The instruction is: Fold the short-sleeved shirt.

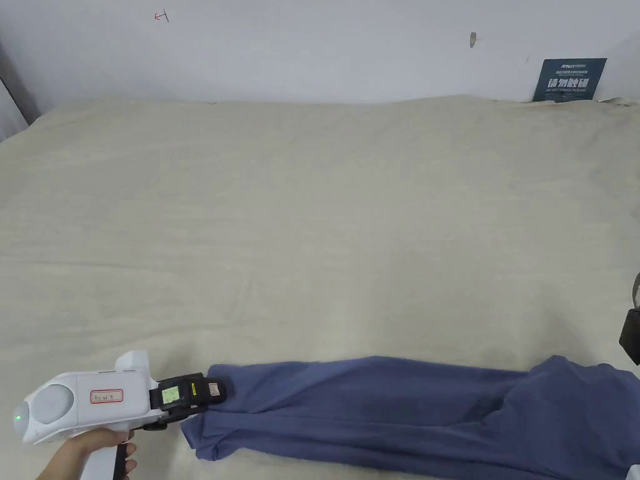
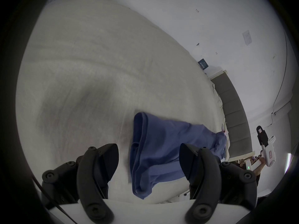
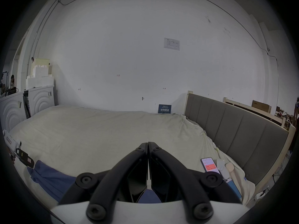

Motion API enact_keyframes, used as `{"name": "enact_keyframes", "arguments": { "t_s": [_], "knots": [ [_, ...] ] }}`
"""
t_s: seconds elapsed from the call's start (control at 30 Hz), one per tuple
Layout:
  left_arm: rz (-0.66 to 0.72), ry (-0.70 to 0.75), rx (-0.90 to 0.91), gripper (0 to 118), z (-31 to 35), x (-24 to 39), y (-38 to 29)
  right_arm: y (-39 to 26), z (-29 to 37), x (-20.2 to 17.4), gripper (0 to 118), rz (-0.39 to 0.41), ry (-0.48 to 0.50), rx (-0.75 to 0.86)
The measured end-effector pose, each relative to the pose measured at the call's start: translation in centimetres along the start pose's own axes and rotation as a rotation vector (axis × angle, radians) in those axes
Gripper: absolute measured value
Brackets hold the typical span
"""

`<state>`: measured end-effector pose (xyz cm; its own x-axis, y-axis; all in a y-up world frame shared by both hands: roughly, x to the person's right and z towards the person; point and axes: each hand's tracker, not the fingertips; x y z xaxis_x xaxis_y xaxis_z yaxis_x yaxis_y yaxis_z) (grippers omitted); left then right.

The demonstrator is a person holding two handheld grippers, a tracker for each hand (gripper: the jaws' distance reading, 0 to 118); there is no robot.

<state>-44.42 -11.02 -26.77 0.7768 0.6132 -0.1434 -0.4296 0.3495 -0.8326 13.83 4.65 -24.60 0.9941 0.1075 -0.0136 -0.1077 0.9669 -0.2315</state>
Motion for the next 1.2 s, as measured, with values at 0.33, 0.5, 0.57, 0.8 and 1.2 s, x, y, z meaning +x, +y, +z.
{"name": "enact_keyframes", "arguments": {
  "t_s": [0.33, 0.5, 0.57, 0.8, 1.2],
  "knots": [
    [-0.028, -0.044, -0.063, 36, -3.7, 0.4, 0.7, -0.6, -0.6, 0.0, 0, 0.006, -0.010, -0.028],
    [-0.066, -0.020, -0.061, 10, -4.1, 0.1, 1.0, -0.3, -0.5, 0.4, 0, 0.005, -0.017, -0.023],
    [-0.112, -0.002, -0.060, 9, -3.7, 1.0, 1.1, -0.2, -0.4, 0.7, 0, 0.003, -0.018, -0.021],
    [-0.182, 0.026, -0.061, 6, -0.5, 2.7, 3.3, 0.1, 0.4, 1.7, 0, -0.009, -0.029, -0.005],
    [-0.116, 0.244, 0.005, 6, 5.5, 2.7, 3.6, 0.8, 1.8, 2.6, 0, -0.024, -0.012, 0.030]
  ]
}}
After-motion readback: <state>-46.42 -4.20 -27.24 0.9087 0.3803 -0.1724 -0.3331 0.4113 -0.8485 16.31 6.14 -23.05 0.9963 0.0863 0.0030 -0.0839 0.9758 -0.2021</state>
